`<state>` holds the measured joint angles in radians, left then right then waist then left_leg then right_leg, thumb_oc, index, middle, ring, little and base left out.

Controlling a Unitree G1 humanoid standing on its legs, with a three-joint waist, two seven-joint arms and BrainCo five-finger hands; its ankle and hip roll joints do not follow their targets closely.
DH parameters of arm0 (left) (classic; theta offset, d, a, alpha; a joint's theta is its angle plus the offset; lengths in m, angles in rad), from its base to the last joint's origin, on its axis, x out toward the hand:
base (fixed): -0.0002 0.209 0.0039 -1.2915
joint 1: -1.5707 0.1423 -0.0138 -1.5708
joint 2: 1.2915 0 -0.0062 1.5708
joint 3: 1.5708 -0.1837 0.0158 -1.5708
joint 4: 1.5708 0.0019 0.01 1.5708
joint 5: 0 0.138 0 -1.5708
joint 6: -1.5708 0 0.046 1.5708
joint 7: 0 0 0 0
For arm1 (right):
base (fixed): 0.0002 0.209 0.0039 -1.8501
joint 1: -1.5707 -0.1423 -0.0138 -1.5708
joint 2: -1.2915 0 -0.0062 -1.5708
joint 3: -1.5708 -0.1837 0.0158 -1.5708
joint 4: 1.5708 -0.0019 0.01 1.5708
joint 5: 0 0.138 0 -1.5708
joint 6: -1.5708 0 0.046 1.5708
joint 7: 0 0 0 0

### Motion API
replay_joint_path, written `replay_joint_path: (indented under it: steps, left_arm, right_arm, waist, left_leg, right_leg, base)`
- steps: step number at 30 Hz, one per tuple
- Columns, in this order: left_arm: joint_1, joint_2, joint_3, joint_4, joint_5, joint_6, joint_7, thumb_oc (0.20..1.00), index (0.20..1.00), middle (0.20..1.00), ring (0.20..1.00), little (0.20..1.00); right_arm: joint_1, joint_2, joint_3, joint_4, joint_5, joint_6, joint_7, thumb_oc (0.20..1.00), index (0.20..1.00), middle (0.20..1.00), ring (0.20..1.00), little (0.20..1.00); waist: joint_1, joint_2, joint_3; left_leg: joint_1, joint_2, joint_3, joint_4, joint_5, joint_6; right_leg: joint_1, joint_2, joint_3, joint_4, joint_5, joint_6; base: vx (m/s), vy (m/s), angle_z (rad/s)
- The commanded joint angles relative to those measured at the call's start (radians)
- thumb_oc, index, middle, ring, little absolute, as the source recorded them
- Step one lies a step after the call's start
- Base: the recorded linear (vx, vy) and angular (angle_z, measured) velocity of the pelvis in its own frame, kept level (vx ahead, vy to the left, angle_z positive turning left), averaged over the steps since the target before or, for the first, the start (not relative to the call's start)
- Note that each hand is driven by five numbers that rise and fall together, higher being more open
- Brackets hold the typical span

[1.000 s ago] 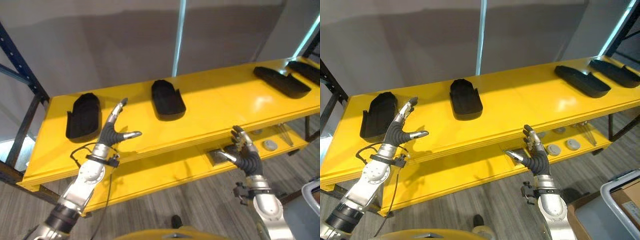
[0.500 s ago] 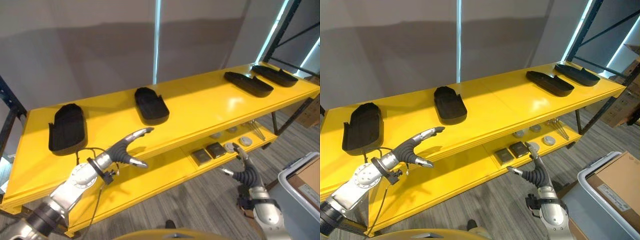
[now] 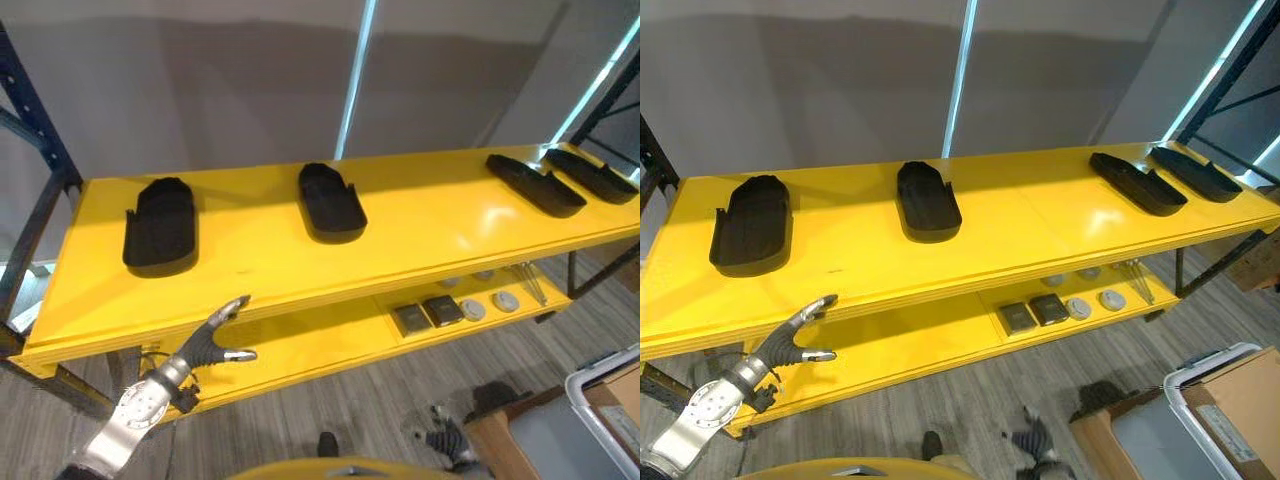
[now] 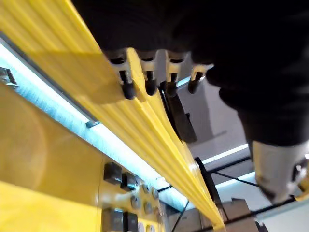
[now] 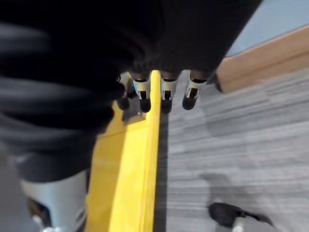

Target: Move parts from the plastic box to the shelf.

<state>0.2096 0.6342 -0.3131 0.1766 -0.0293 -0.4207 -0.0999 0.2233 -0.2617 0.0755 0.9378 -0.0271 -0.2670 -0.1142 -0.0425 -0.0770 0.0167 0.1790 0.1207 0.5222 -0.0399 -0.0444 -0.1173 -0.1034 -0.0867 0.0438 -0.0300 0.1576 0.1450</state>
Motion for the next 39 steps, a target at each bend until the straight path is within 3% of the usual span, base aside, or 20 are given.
replay_joint_path:
  steps: [1, 3, 4, 8, 10, 17, 24, 30, 33, 34, 35, 36, 37, 38, 39]
  left_arm:
    - [0.024, 0.012, 0.001, 0.107, -0.021, 0.045, -0.029, 1.000, 1.000, 1.000, 1.000, 1.000]
    - [0.027, 0.000, -0.001, 0.149, -0.029, 0.051, -0.037, 1.000, 1.000, 1.000, 1.000, 1.000]
    - [0.037, -0.004, -0.019, 0.196, -0.079, 0.078, -0.102, 1.000, 1.000, 1.000, 1.000, 1.000]
    - [0.046, -0.030, -0.019, 0.268, -0.179, 0.122, -0.177, 1.000, 1.000, 1.000, 1.000, 1.000]
    - [0.028, -0.112, -0.001, 0.443, -0.190, 0.172, -0.186, 1.000, 1.000, 1.000, 1.000, 1.000]
    - [-0.039, -0.294, 0.048, 0.969, 0.110, 0.240, -0.098, 1.000, 1.000, 1.000, 1.000, 1.000]
    - [0.016, -0.318, 0.093, 1.142, 0.315, 0.288, -0.055, 1.000, 1.000, 1.000, 1.000, 1.000]
    - [-0.031, -0.312, 0.093, 1.085, 0.268, 0.259, -0.007, 1.000, 1.000, 1.000, 1.000, 1.000]
    - [-0.141, -0.291, 0.047, 0.874, 0.139, 0.170, 0.055, 1.000, 1.000, 1.000, 1.000, 1.000]
    - [-0.141, -0.291, 0.047, 0.874, 0.139, 0.170, 0.055, 1.000, 1.000, 1.000, 1.000, 1.000]
    - [-0.160, -0.285, 0.053, 0.768, 0.069, 0.157, 0.058, 1.000, 1.000, 1.000, 1.000, 1.000]
    - [-0.179, -0.231, 0.047, 0.418, -0.078, 0.114, 0.035, 1.000, 1.000, 1.000, 1.000, 1.000]
    - [-0.185, -0.190, 0.056, 0.255, -0.131, 0.094, 0.016, 1.000, 1.000, 1.000, 1.000, 1.000]
    - [-0.197, -0.153, 0.075, 0.110, -0.208, 0.072, -0.012, 1.000, 1.000, 1.000, 1.000, 1.000]
    - [-0.195, -0.150, 0.077, 0.106, -0.210, 0.075, -0.013, 1.000, 1.000, 1.000, 1.000, 1.000]
  right_arm:
    - [-0.061, -0.019, 0.002, 0.044, 0.057, 0.000, -0.020, 1.000, 1.000, 1.000, 1.000, 1.000]
    - [-0.069, -0.016, 0.001, 0.089, 0.065, 0.010, -0.016, 1.000, 1.000, 1.000, 1.000, 1.000]
    - [-0.080, -0.024, -0.009, 0.151, 0.085, 0.026, 0.001, 1.000, 1.000, 1.000, 1.000, 1.000]
    - [-0.084, -0.031, -0.025, 0.221, 0.107, 0.046, 0.026, 1.000, 1.000, 1.000, 1.000, 1.000]
    - [-0.090, -0.029, -0.029, 0.267, 0.110, 0.067, 0.035, 1.000, 1.000, 1.000, 1.000, 1.000]
    - [-0.117, -0.024, -0.039, 0.346, 0.136, 0.091, 0.061, 1.000, 1.000, 1.000, 1.000, 1.000]
    - [-0.122, -0.017, -0.024, 0.357, 0.132, 0.096, 0.089, 1.000, 1.000, 1.000, 1.000, 1.000]
    - [-0.127, -0.016, -0.006, 0.360, 0.126, 0.098, 0.087, 1.000, 1.000, 1.000, 1.000, 1.000]
    - [-0.126, -0.020, 0.002, 0.357, 0.121, 0.093, 0.061, 1.000, 1.000, 1.000, 1.000, 1.000]
    - [-0.126, -0.020, 0.002, 0.357, 0.121, 0.093, 0.061, 1.000, 1.000, 1.000, 1.000, 1.000]
    - [-0.125, -0.022, -0.004, 0.352, 0.125, 0.091, 0.051, 1.000, 1.000, 1.000, 1.000, 1.000]
    - [-0.117, -0.024, -0.021, 0.333, 0.126, 0.085, 0.026, 1.000, 1.000, 1.000, 1.000, 1.000]
    - [-0.113, -0.025, -0.028, 0.325, 0.124, 0.084, 0.019, 1.000, 1.000, 1.000, 1.000, 1.000]
    - [-0.106, -0.027, -0.034, 0.315, 0.123, 0.084, 0.016, 1.000, 1.000, 1.000, 1.000, 1.000]
    - [-0.107, -0.026, -0.033, 0.314, 0.123, 0.084, 0.016, 1.000, 1.000, 1.000, 1.000, 1.000]
  waist:
    - [0.011, 0.029, 0.030]
    - [0.012, 0.037, 0.030]
    - [0.011, 0.052, 0.028]
    - [0.006, 0.070, 0.021]
    - [0.001, 0.084, 0.014]
    - [-0.004, 0.109, 0.006]
    - [0.014, 0.114, -0.002]
    - [0.025, 0.111, -0.001]
    - [0.031, 0.106, 0.008]
    - [0.031, 0.106, 0.008]
    - [0.034, 0.104, 0.011]
    - [0.038, 0.099, 0.019]
    - [0.039, 0.097, 0.022]
    - [0.040, 0.097, 0.025]
    - [0.039, 0.094, 0.023]
  left_leg:
    - [-0.032, -0.037, -0.057, 0.139, -0.200, 0.077]
    - [-0.029, -0.037, -0.061, 0.138, -0.205, 0.077]
    - [-0.026, -0.039, -0.063, 0.138, -0.205, 0.076]
    - [-0.019, -0.045, -0.063, 0.128, -0.198, 0.073]
    - [-0.015, -0.047, -0.061, 0.120, -0.193, 0.070]
    - [-0.015, -0.047, -0.064, 0.110, -0.183, 0.063]
    - [-0.025, -0.044, -0.067, 0.103, -0.175, 0.056]
    - [-0.035, -0.042, -0.078, 0.097, -0.167, 0.052]
    - [-0.038, -0.041, -0.097, 0.095, -0.167, 0.051]
    - [-0.038, -0.041, -0.097, 0.095, -0.167, 0.051]
    - [-0.040, -0.041, -0.103, 0.096, -0.165, 0.051]
    - [-0.051, -0.041, -0.114, 0.097, -0.159, 0.051]
    - [-0.051, -0.041, -0.117, 0.097, -0.158, 0.051]
    - [-0.047, -0.038, -0.121, 0.097, -0.161, 0.050]
    - [-0.050, -0.040, -0.120, 0.096, -0.157, 0.050]
  right_leg:
    - [-0.056, -0.024, -0.016, 0.100, -0.087, 0.117]
    - [-0.053, -0.024, -0.021, 0.102, -0.096, 0.117]
    - [-0.050, -0.027, -0.027, 0.103, -0.103, 0.117]
    - [-0.048, -0.030, -0.035, 0.105, -0.110, 0.117]
    - [-0.044, -0.032, -0.045, 0.106, -0.121, 0.117]
    - [-0.041, -0.034, -0.064, 0.108, -0.136, 0.117]
    - [-0.037, -0.034, -0.087, 0.107, -0.141, 0.117]
    - [-0.033, -0.039, -0.100, 0.104, -0.145, 0.117]
    - [-0.023, -0.044, -0.115, 0.103, -0.148, 0.117]
    - [-0.023, -0.044, -0.115, 0.103, -0.148, 0.117]
    - [-0.024, -0.046, -0.117, 0.104, -0.148, 0.117]
    - [-0.028, -0.050, -0.123, 0.103, -0.142, 0.117]
    - [-0.027, -0.050, -0.124, 0.104, -0.142, 0.117]
    - [-0.024, -0.048, -0.125, 0.107, -0.144, 0.117]
    - [-0.027, -0.050, -0.124, 0.105, -0.142, 0.117]
  base:
    - [0.00, 0.021, 0.04]
    - [0.02, 0.032, 0.03]
    - [0.02, 0.031, 0.04]
    - [0.03, 0.034, 0.12]
    - [0.03, 0.016, 0.08]
    - [0.02, 0.012, 0.11]
    - [0.00, -0.005, -0.04]
    - [0.00, -0.015, 0.06]
    - [0.00, -0.017, -0.17]
    - [-0.02, -0.012, 0.79]
    - [-0.04, -0.014, 0.87]
    - [-0.04, -0.016, 0.70]
    - [-0.01, -0.014, -0.06]
    - [0.01, -0.005, -0.41]
    - [0.03, 0.001, 0.08]
